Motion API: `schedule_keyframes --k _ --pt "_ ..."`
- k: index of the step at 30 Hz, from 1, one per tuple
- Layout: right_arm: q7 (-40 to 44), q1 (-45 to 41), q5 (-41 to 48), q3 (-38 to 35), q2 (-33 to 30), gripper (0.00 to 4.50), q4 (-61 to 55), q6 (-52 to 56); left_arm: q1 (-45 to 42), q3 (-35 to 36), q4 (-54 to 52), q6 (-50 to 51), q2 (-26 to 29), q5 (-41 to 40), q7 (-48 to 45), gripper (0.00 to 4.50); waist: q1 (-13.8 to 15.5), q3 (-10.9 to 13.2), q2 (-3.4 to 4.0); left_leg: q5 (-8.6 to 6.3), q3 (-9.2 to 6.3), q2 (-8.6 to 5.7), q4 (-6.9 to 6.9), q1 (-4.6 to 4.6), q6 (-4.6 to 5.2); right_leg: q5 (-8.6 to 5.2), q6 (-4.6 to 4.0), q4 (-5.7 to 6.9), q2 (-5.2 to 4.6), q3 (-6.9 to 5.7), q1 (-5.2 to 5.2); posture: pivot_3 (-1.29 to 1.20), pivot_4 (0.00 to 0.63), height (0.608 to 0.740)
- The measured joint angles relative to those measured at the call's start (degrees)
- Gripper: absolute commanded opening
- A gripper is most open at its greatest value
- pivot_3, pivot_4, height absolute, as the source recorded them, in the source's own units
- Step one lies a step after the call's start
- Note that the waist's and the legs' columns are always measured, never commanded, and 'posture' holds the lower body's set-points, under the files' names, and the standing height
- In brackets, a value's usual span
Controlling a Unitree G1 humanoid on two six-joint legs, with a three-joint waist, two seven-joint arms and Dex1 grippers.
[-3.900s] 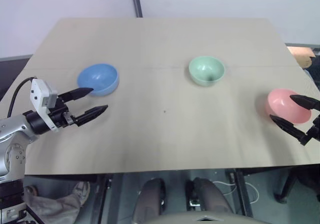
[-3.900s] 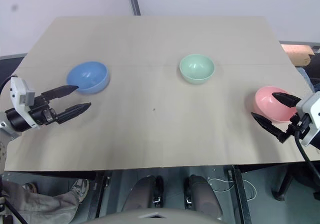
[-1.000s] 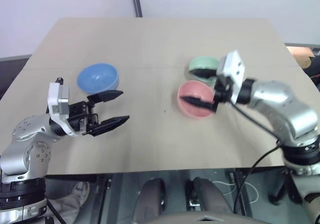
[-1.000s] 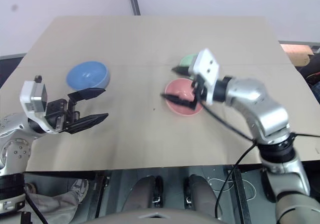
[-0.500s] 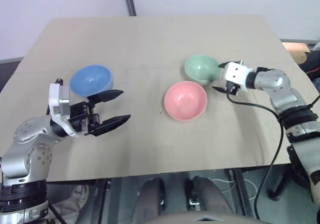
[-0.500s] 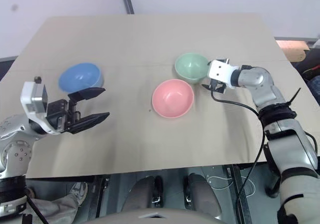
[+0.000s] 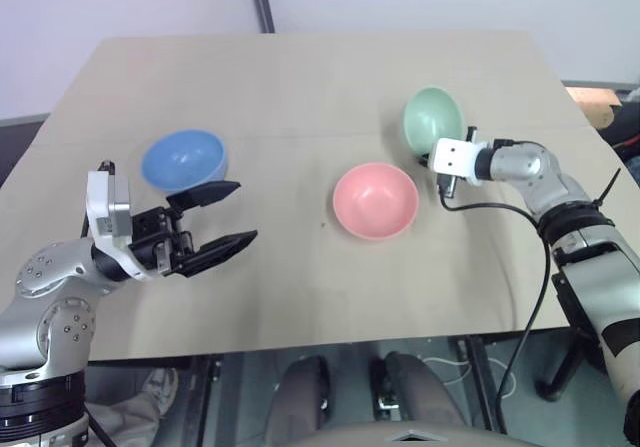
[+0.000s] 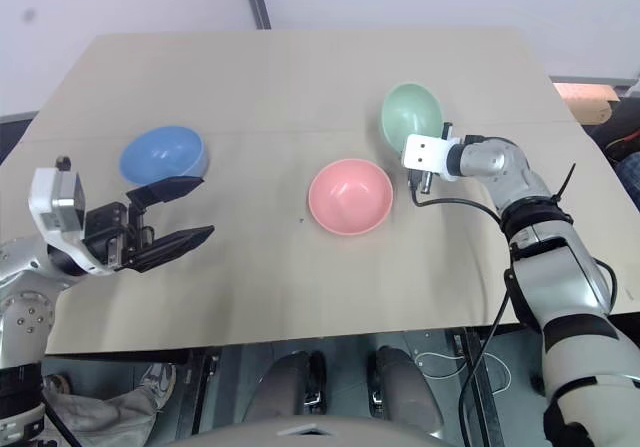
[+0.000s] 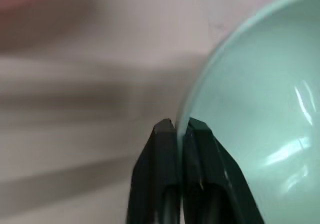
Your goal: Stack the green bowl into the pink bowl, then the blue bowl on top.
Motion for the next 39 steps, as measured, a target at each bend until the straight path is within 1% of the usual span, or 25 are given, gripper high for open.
schedule_keyframes --k 3,6,9,10,11,12,13,15,16,17,18,21,22,23,24,27,29,32,34,36,39 --pt "1.4 0.3 1.2 -0.9 -1.1 0.07 -2.7 0.2 -1.5 0.0 0.1 0.0 -0.6 -1.0 0.0 4.50 0.0 0.0 0.01 0.00 0.00 0.00 0.00 -0.01 0.00 0.00 0.00 0.00 0.00 0.00 0.00 0.00 0.150 0.740" --pt "5.7 3.2 7.4 -5.1 -2.4 0.07 -13.2 4.2 -3.8 -0.1 0.7 0.1 -1.8 -2.2 0.3 4.50 0.1 0.0 0.01 0.00 0.00 0.00 -0.01 -0.01 0.00 0.00 0.01 -0.01 0.00 0.00 0.01 0.00 0.150 0.740" --pt "11.5 10.3 17.4 -9.5 -5.4 0.07 -32.4 15.9 -5.4 -0.2 3.0 -0.1 -2.9 -2.1 1.0 4.50 0.3 0.0 0.02 0.00 -0.06 0.02 -0.07 -0.03 0.00 0.00 0.01 -0.04 -0.01 -0.04 0.01 0.00 0.150 0.740" --pt "13.0 13.6 21.0 -10.7 -7.1 0.07 -40.0 20.7 -5.9 -0.1 3.8 -0.2 -3.3 -2.1 1.3 4.50 0.6 0.0 0.03 -0.01 -0.12 0.02 -0.09 -0.07 0.00 0.00 0.01 -0.08 -0.02 -0.10 0.01 0.00 0.150 0.740" --pt "15.1 18.4 25.9 -11.9 -9.9 0.07 -50.6 27.3 -6.2 0.1 5.3 -0.5 -3.5 -1.9 1.6 4.50 1.0 0.0 0.04 -0.02 -0.15 0.02 -0.10 -0.07 -0.01 -0.01 0.02 -0.11 -0.02 -0.11 0.01 0.00 0.150 0.740" --pt "16.2 20.5 28.5 -12.3 -11.1 0.07 -56.1 31.1 -6.4 0.3 6.2 -0.6 -3.6 -1.8 2.0 4.50 1.2 0.0 0.04 -0.02 -0.14 0.02 -0.12 -0.07 -0.01 -0.01 0.02 -0.12 -0.02 -0.12 0.01 0.00 0.150 0.740" --pt "17.3 24.3 32.8 -13.0 -13.0 0.07 -65.7 37.7 -7.0 0.1 7.7 -1.0 -4.0 -1.2 2.4 4.50 1.2 0.0 0.05 -0.03 -0.11 0.03 -0.09 -0.06 0.00 -0.01 0.03 -0.12 -0.03 -0.11 0.01 0.00 0.150 0.740" --pt "17.7 26.9 35.4 -13.1 -14.5 0.84 -72.6 42.5 -7.7 -0.1 8.7 -1.5 -4.4 -0.6 2.6 4.50 1.2 0.0 0.04 -0.05 -0.10 0.03 -0.05 -0.01 0.04 -0.02 0.07 -0.07 -0.03 -0.11 0.04 0.00 0.150 0.740" --pt "17.4 28.7 35.9 -13.0 -15.3 1.03 -76.6 45.4 -8.6 -0.2 9.7 -1.8 -4.4 0.3 3.0 4.50 1.3 0.0 0.03 -0.15 -0.11 0.03 -0.03 0.03 0.22 -0.08 0.18 -0.06 -0.03 -0.12 0.09 0.00 0.150 0.740" --pt "17.3 29.8 35.8 -12.4 -15.5 1.41 -79.1 47.0 -9.2 -0.1 10.5 -2.2 -4.4 0.9 3.5 4.50 1.3 0.0 0.01 -0.15 -0.12 0.03 -0.02 0.09 0.23 -0.11 0.23 -0.06 -0.02 -0.13 0.13 0.00 0.150 0.740" --pt "16.7 30.6 35.1 -10.9 -15.3 1.93 -80.4 48.3 -10.2 -0.2 11.7 -2.7 -4.5 2.0 4.1 4.50 1.3 0.0 0.01 -0.15 -0.12 0.03 0.03 0.13 0.23 -0.13 0.25 -0.03 -0.02 -0.13 0.17 0.00 0.150 0.740" --pt "14.4 30.9 31.5 -8.4 -13.6 3.32 -79.0 48.9 -11.6 -1.6 12.4 -2.9 -4.5 4.3 5.5 4.50 1.3 0.0 0.01 -0.13 -0.08 0.03 0.18 0.16 0.25 -0.09 0.30 0.07 -0.03 -0.12 0.20 0.00 0.150 0.740" --pt "13.4 30.9 30.1 -8.3 -13.3 3.87 -78.3 48.7 -11.8 -2.1 12.4 -2.9 -4.5 4.9 6.0 4.50 1.4 0.0 0.01 -0.12 -0.07 0.03 0.20 0.15 0.26 -0.07 0.31 0.07 -0.04 -0.12 0.20 0.00 0.150 0.740" --pt "11.3 30.8 28.3 -8.5 -12.6 4.34 -77.3 48.5 -11.8 -2.5 12.6 -2.8 -4.4 6.0 7.0 4.50 1.4 0.0 0.00 -0.11 -0.07 0.03 0.21 0.14 0.26 -0.06 0.31 0.06 -0.04 -0.12 0.20 0.00 0.150 0.740" --pt "10.3 30.8 27.6 -8.8 -12.4 4.46 -76.9 48.4 -11.8 -2.5 12.6 -2.8 -4.4 6.6 7.6 4.50 1.4 0.0 0.00 -0.11 -0.07 0.03 0.21 0.10 0.26 -0.06 0.31 0.05 -0.03 -0.12 0.18 0.00 0.150 0.740" --pt "7.2 30.7 29.0 -12.1 -10.6 4.46 -77.4 50.8 -12.0 -3.4 12.5 -3.7 -3.8 12.0 12.5 4.50 1.4 0.0 0.00 0.01 -0.08 0.02 0.12 0.05 0.03 0.02 0.17 0.01 -0.03 -0.11 0.13 0.00 0.150 0.740" --pt "5.9 30.7 32.8 -16.2 -9.9 4.46 -79.9 54.0 -12.0 -4.5 12.3 -4.4 -2.9 17.3 17.1 4.50 1.5 0.0 0.00 0.01 -0.09 0.02 0.03 0.00 0.02 0.06 0.10 -0.05 -0.03 -0.12 0.09 0.00 0.150 0.740" --pt "4.7 32.5 40.9 -22.2 -9.2 4.46 -86.0 59.7 -11.9 -5.4 11.1 -3.5 -0.7 24.8 24.2 4.50 1.5 0.0 -0.02 0.00 -0.13 0.02 -0.07 -0.06 0.02 0.06 0.09 -0.15 -0.03 -0.12 0.07 0.00 0.150 0.740" --pt "3.8 35.3 46.6 -25.8 -9.3 4.46 -90.3 63.6 -12.1 -6.4 9.4 1.6 2.8 30.1 30.4 4.50 1.5 0.0 -0.02 -0.02 -0.14 0.02 -0.10 -0.08 0.04 0.06 0.10 -0.19 -0.04 -0.13 0.06 0.00 0.150 0.740" --pt "3.0 37.2 49.4 -27.7 -9.4 4.46 -92.7 65.6 -13.3 -7.7 8.4 6.5 5.2 33.7 33.9 4.50 1.5 0.0 -0.03 -0.09 -0.11 0.00 -0.08 -0.06 0.17 0.01 0.19 -0.15 -0.08 -0.12 0.06 0.00 0.150 0.740" --pt "2.1 39.3 51.8 -28.6 -9.5 4.46 -94.8 66.8 -15.1 -14.2 6.5 11.5 9.9 39.5 34.8 4.50 1.5 0.0 -0.05 -0.14 -0.08 -0.02 -0.07 0.02 0.27 -0.05 0.30 -0.09 -0.11 -0.12 0.08 0.00 0.150 0.740"
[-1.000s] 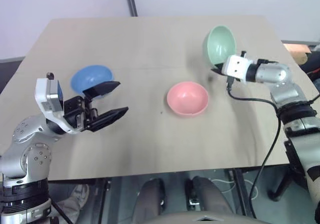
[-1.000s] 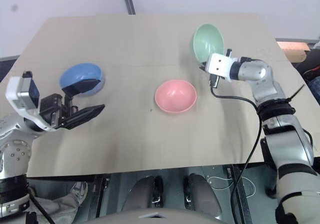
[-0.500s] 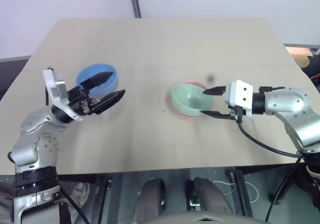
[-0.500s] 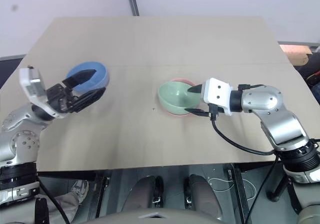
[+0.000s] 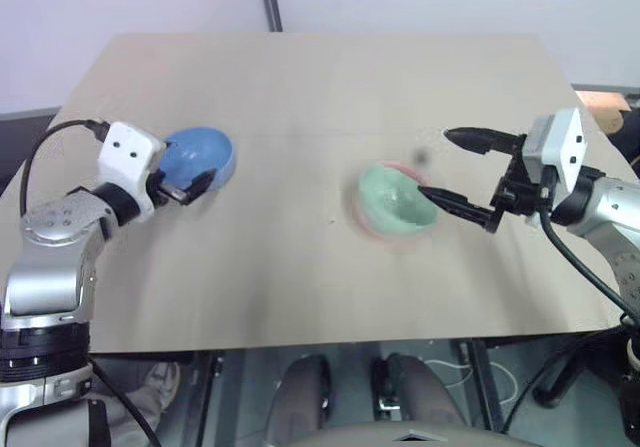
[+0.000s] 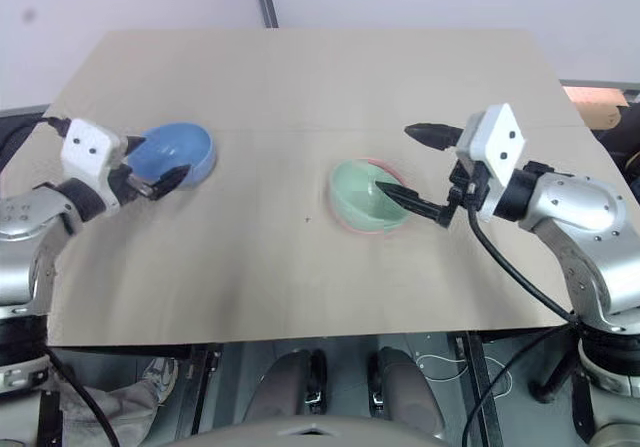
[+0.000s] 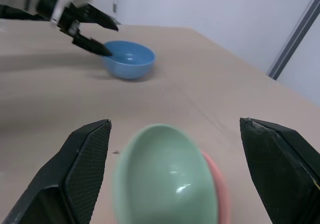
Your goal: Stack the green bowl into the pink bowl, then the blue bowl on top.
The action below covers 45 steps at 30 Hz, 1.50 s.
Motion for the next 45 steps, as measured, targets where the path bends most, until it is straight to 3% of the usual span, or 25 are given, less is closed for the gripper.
schedule_keyframes --k 4,7,15,20,25,29,33,38,45 --pt "-1.6 0.8 0.6 0.2 0.1 4.46 -0.6 -0.1 -2.5 -9.0 0.1 2.4 1.8 8.2 0.5 4.50 0.0 0.0 0.01 0.02 0.03 0.02 0.04 0.06 0.00 -0.01 0.02 0.09 0.03 0.02 0.00 0.00 0.150 0.740" --pt "-2.3 1.2 0.3 0.5 0.2 4.50 -0.7 -0.4 -3.6 -12.3 1.5 2.0 1.3 11.0 0.9 3.81 0.0 0.0 0.00 0.01 0.04 0.02 0.04 0.02 0.00 -0.01 0.01 0.07 0.03 0.02 -0.01 0.00 0.150 0.740" --pt "-3.3 3.6 -0.6 0.7 -0.2 4.50 -0.9 -1.5 -8.7 -15.3 10.7 -1.9 -1.5 14.8 1.8 0.07 0.1 0.0 -0.01 0.02 0.03 0.01 0.05 -0.09 -0.01 0.07 -0.12 0.02 0.03 0.01 -0.08 0.00 0.150 0.740" --pt "-3.9 5.7 -1.4 0.2 -0.9 4.50 -1.2 -2.0 -10.6 -15.3 12.7 -7.2 -2.1 13.5 -2.4 0.07 0.2 0.0 -0.01 0.07 0.03 0.01 0.09 -0.11 -0.10 0.07 -0.12 0.04 0.02 0.01 -0.08 0.00 0.150 0.740" --pt "-6.2 9.5 -2.1 -2.4 -1.4 4.50 -3.0 -2.1 -18.4 -15.4 8.1 -9.9 -4.9 1.7 -19.1 0.07 0.9 0.0 -0.06 0.14 -0.12 -0.05 0.25 -0.28 -0.20 0.07 -0.11 0.02 0.02 -0.12 -0.09 0.00 0.150 0.740" --pt "-9.0 13.0 -2.0 -6.0 -1.4 4.50 -6.7 -1.6 -26.7 -19.6 2.8 -11.6 -9.3 -4.4 -30.4 0.07 1.2 0.0 -0.03 0.15 -0.14 -0.10 0.27 -0.26 -0.22 0.02 -0.03 0.04 0.05 -0.10 -0.08 0.00 0.150 0.740" --pt "-11.7 17.5 -1.8 -9.9 -1.4 4.50 -9.8 -0.6 -32.7 -24.5 6.2 -16.1 -14.2 -4.6 -37.7 0.07 0.9 0.0 0.00 0.16 -0.15 -0.08 0.28 -0.21 -0.23 -0.01 0.02 0.10 0.14 -0.06 -0.07 0.00 0.150 0.740" --pt "-14.8 22.1 -1.2 -13.5 -1.1 4.50 -14.5 0.2 -39.6 -29.7 19.4 -24.8 -20.1 -1.0 -44.4 0.07 0.6 0.0 0.00 0.17 -0.20 -0.06 0.38 -0.24 -0.24 -0.02 0.03 0.11 0.25 -0.05 -0.05 0.00 0.150 0.740" --pt "-17.6 26.0 -0.4 -15.6 -0.9 4.50 -18.5 1.4 -41.3 -32.5 27.3 -32.9 -23.7 0.4 -52.6 0.07 -0.1 0.0 0.01 0.17 -0.27 -0.02 0.52 -0.41 -0.24 -0.02 0.03 0.08 0.30 -0.06 -0.11 0.00 0.150 0.740"
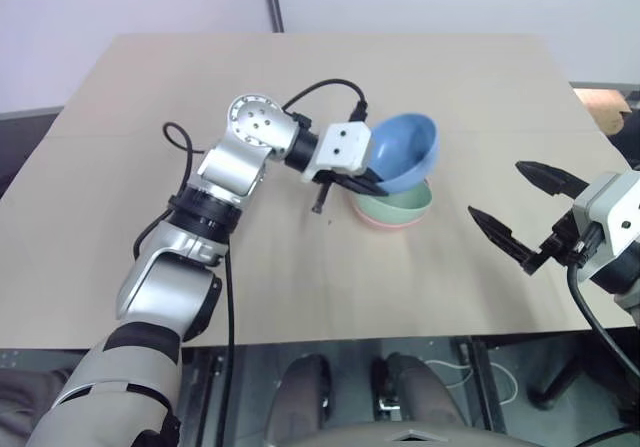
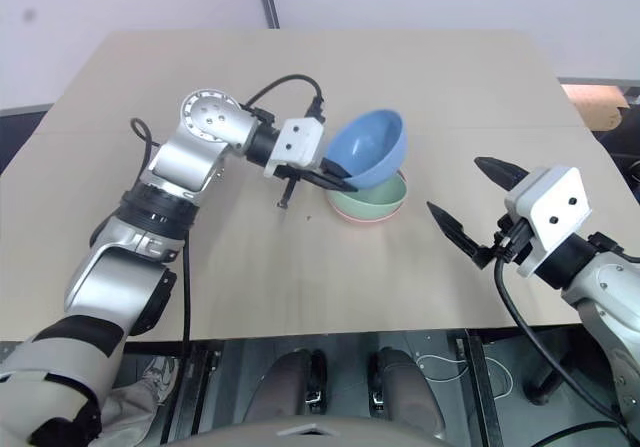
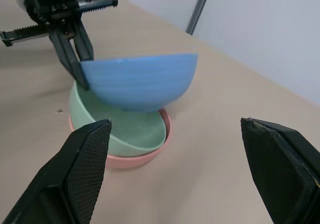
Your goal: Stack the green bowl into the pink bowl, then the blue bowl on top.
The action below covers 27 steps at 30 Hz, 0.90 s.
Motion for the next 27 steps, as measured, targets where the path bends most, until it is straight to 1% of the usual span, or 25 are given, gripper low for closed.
schedule_keyframes --k 1,5,7,8,9,10,11,12,15,18,20,21,22,23,25,27 --pt "-0.1 0.1 0.0 -0.2 0.0 4.50 -0.1 0.0 0.0 0.0 0.1 -0.2 0.1 0.0 -0.6 0.07 0.0 0.0 0.00 0.00 -0.01 0.00 0.00 0.00 0.00 0.00 0.00 0.00 0.00 0.00 0.00 0.00 0.150 0.740" --pt "-1.2 1.0 0.2 -1.0 0.0 4.50 -0.3 0.0 0.0 -2.0 0.2 -0.4 3.2 -4.8 -3.2 1.37 0.1 0.0 0.00 0.00 -0.06 0.02 0.12 -0.02 0.00 0.00 0.00 0.04 0.00 -0.03 0.01 0.00 0.150 0.740" --pt "-1.6 1.0 0.3 -1.0 0.0 4.50 -0.3 0.0 0.0 -1.9 0.1 -0.2 3.0 -6.0 -3.4 2.52 0.1 0.0 0.00 -0.01 -0.15 0.02 0.28 -0.11 0.01 0.00 0.00 0.06 0.00 -0.10 0.01 0.00 0.150 0.740" --pt "-1.6 1.0 0.3 -1.0 0.0 4.50 -0.3 0.0 0.0 -1.8 0.0 0.0 2.8 -6.1 -3.4 2.79 0.2 0.0 0.00 -0.01 -0.20 0.02 0.35 -0.17 0.02 0.00 0.00 0.07 0.00 -0.14 0.00 0.00 0.150 0.740" --pt "-1.6 1.0 0.3 -0.9 0.0 4.50 -0.3 0.0 0.0 -1.6 -0.2 0.4 2.7 -6.1 -3.5 3.24 0.2 0.0 0.00 -0.01 -0.29 0.02 0.49 -0.27 0.03 0.01 0.02 0.07 0.00 -0.22 0.00 0.00 0.150 0.740" --pt "-1.6 0.9 0.4 -0.8 0.0 4.50 -0.3 0.0 0.2 -0.9 -0.7 1.3 2.7 -6.2 -3.4 3.83 0.2 0.0 0.00 -0.02 -0.31 0.02 0.51 -0.29 0.04 0.03 0.06 0.06 0.00 -0.23 0.00 0.00 0.150 0.740" --pt "-1.5 0.7 0.6 -0.6 0.0 4.50 -0.2 0.0 0.5 0.0 -1.5 2.2 2.8 -6.5 -3.0 4.21 0.2 0.0 0.00 -0.02 -0.31 0.02 0.53 -0.29 0.05 0.04 0.07 0.07 0.00 -0.23 0.00 0.00 0.150 0.740" --pt "-1.5 0.4 1.0 -0.3 0.0 4.50 0.1 0.0 0.8 1.3 -2.4 3.3 2.9 -6.9 -1.9 4.45 0.2 0.0 0.00 -0.02 -0.31 0.02 0.55 -0.29 0.05 0.04 0.08 0.08 0.00 -0.23 0.01 0.00 0.150 0.740" --pt "-1.5 -0.8 2.1 1.5 0.8 4.50 1.5 0.0 2.8 6.4 -6.4 7.6 3.6 -8.4 3.5 4.45 -0.1 0.0 0.01 -0.02 -0.32 0.05 0.55 -0.25 0.04 0.05 0.08 0.14 0.02 -0.21 0.01 0.00 0.150 0.740" --pt "0.7 -1.2 3.3 3.7 0.9 4.50 4.8 -0.3 7.9 11.9 -12.2 13.7 5.8 -9.4 10.9 4.45 -0.1 0.0 0.05 -0.01 -0.30 0.09 0.52 -0.21 0.03 0.05 0.08 0.15 0.05 -0.21 0.01 0.00 0.150 0.740" --pt "2.5 -1.0 3.3 4.4 0.3 4.50 6.8 -0.3 11.1 13.7 -14.6 18.2 7.4 -9.8 13.9 4.45 0.0 0.0 0.05 -0.01 -0.31 0.10 0.53 -0.24 0.04 0.05 0.08 0.15 0.04 -0.21 -0.01 0.00 0.150 0.740" --pt "2.9 -1.1 3.2 4.6 0.0 4.50 7.3 -0.4 12.0 14.4 -15.2 18.4 7.5 -9.8 14.9 4.45 0.1 0.0 0.05 -0.01 -0.31 0.10 0.54 -0.25 0.04 0.05 0.08 0.16 0.03 -0.22 0.00 0.00 0.150 0.740" --pt "5.1 -1.3 3.0 5.2 -0.5 4.50 10.0 -1.4 18.4 20.0 -19.5 19.6 6.0 -12.8 19.9 4.45 0.2 0.0 0.05 -0.03 -0.29 0.09 0.55 -0.26 0.06 0.05 0.08 0.10 -0.01 -0.21 0.01 0.00 0.150 0.740" --pt "5.8 -1.3 2.7 5.3 -0.6 4.50 11.1 -1.8 20.3 21.3 -20.5 21.0 6.1 -14.1 20.9 4.45 0.2 0.0 0.04 -0.03 -0.31 0.09 0.56 -0.27 0.06 0.05 0.08 0.11 -0.01 -0.21 0.01 0.00 0.150 0.740" --pt "8.4 -1.2 1.7 5.7 -1.3 4.50 14.8 -3.5 25.2 24.2 -24.4 29.0 8.4 -19.1 22.0 4.45 0.2 0.0 0.04 -0.03 -0.32 0.09 0.57 -0.28 0.06 0.05 0.08 0.11 -0.01 -0.24 0.00 0.00 0.150 0.740" --pt "9.9 -1.0 1.0 5.8 -1.5 4.50 16.8 -4.7 27.7 26.4 -27.0 31.6 9.2 -20.7 23.9 4.45 0.3 0.0 0.05 -0.03 -0.36 0.09 0.56 -0.28 0.07 0.05 0.08 0.11 -0.01 -0.27 0.01 0.00 0.150 0.740"
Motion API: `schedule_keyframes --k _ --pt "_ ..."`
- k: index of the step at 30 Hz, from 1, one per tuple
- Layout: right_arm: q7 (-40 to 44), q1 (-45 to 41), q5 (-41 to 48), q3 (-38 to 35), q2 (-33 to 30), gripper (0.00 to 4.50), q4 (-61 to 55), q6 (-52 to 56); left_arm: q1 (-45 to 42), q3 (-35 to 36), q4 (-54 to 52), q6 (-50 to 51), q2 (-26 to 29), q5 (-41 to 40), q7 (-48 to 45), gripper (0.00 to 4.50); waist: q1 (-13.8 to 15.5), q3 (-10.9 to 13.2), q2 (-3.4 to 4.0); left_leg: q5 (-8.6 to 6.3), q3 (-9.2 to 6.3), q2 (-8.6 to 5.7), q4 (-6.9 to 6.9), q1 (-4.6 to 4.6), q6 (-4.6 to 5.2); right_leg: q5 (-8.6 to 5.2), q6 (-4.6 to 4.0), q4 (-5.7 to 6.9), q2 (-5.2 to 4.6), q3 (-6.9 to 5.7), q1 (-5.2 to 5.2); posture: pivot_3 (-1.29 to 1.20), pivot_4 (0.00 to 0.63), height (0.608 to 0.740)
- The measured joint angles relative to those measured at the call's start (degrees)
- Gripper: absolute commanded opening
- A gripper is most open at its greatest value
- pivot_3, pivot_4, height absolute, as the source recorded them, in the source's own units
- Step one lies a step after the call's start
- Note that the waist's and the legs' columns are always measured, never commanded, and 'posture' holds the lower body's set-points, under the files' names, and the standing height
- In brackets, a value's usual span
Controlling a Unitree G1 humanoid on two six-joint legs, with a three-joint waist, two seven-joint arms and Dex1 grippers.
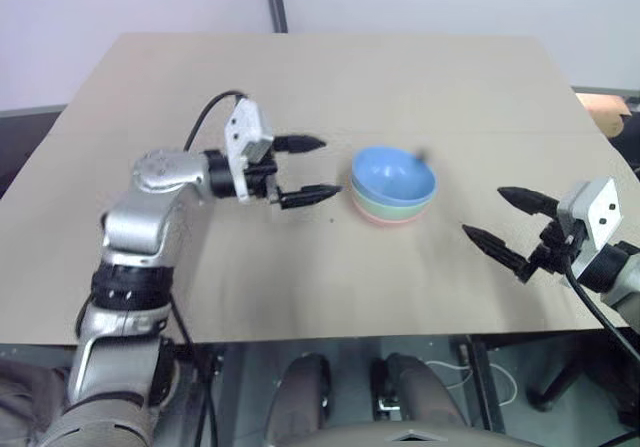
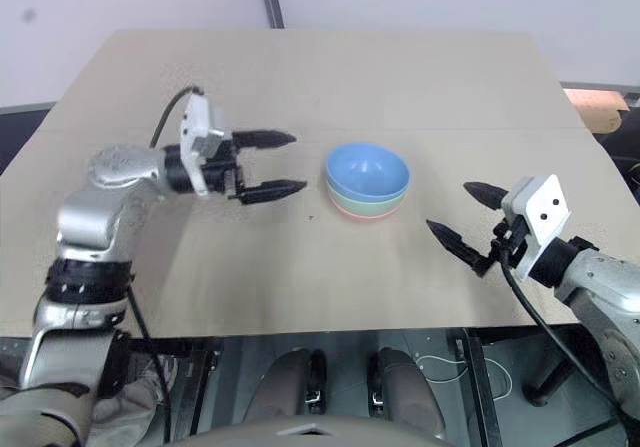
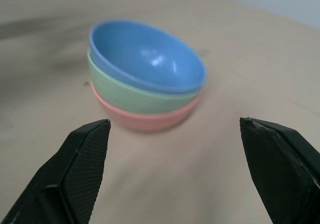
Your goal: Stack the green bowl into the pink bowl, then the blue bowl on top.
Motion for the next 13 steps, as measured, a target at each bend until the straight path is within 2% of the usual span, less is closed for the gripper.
schedule_keyframes --k 5,10,13 --pt "5.0 2.5 -1.0 -1.9 -0.7 4.50 3.9 -3.4 9.3 8.1 -5.0 -0.1 -0.5 -0.2 9.9 4.45 0.1 0.0 0.02 -0.10 0.00 0.00 -0.01 0.04 0.17 0.00 0.00 0.02 -0.01 0.00 0.03 0.00 0.150 0.740" --pt "9.1 9.6 -0.4 -11.3 -2.8 4.50 4.7 -3.6 24.3 14.3 -7.9 -2.0 3.8 -0.8 8.2 4.45 -0.1 0.0 0.03 -0.12 0.02 0.03 -0.10 0.09 0.18 0.00 -0.01 -0.03 -0.04 0.01 0.05 0.00 0.150 0.740" --pt "11.6 12.8 0.6 -17.9 -4.4 4.50 5.1 -3.1 27.9 17.9 -7.7 -3.4 4.8 -1.2 6.5 4.45 0.4 0.0 0.02 -0.15 -0.01 0.03 -0.09 0.22 0.24 0.00 -0.01 -0.02 -0.08 -0.05 0.20 0.00 0.150 0.740"
